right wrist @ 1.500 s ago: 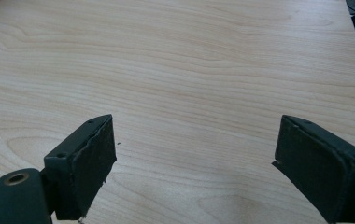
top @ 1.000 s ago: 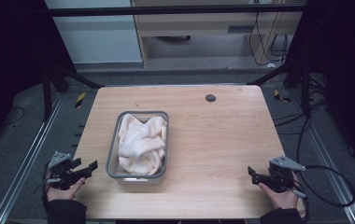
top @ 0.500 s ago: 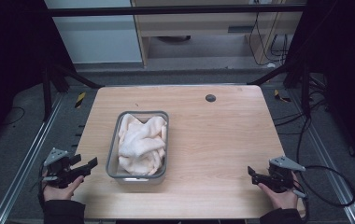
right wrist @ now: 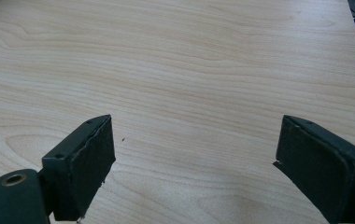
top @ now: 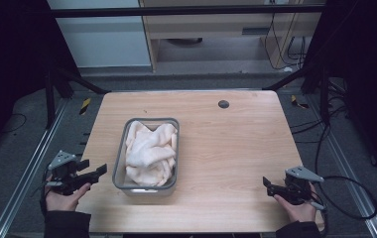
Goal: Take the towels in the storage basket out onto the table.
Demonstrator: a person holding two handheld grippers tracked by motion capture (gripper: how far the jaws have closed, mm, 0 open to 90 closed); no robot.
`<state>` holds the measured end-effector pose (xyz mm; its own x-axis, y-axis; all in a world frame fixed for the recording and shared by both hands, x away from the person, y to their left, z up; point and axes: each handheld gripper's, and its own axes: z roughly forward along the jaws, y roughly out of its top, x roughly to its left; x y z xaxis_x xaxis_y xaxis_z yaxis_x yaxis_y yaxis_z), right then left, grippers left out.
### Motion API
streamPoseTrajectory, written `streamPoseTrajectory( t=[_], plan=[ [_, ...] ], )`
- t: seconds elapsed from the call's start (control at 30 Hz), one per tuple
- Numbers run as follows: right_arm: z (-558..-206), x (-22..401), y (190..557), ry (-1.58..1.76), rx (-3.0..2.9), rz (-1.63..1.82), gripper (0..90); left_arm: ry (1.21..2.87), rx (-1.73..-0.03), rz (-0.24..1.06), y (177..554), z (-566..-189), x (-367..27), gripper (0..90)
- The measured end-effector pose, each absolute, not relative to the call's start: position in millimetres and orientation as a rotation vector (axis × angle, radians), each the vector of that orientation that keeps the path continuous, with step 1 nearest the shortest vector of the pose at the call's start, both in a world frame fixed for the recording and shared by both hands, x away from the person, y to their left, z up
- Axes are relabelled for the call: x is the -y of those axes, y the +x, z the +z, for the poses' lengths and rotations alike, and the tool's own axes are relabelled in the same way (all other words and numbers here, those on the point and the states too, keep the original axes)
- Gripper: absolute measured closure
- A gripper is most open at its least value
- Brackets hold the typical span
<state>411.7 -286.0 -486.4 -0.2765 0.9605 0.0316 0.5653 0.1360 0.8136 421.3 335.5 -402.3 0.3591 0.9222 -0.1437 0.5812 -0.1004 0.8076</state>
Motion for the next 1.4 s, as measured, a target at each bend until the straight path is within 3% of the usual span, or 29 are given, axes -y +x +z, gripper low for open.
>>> streamPoseTrajectory(
  t=[0.9, 1.4],
  plan=[
    [-485, 284, 412, 1.455, -1.922, 0.999, 11.1, 1.939, -1.174, 0.454, 434, -357, -308, 26.0],
    [-485, 286, 413, 1.453, -1.926, 0.998, 10.8, 2.078, -1.139, 0.437, 453, -338, -265, 25.5]
  ],
)
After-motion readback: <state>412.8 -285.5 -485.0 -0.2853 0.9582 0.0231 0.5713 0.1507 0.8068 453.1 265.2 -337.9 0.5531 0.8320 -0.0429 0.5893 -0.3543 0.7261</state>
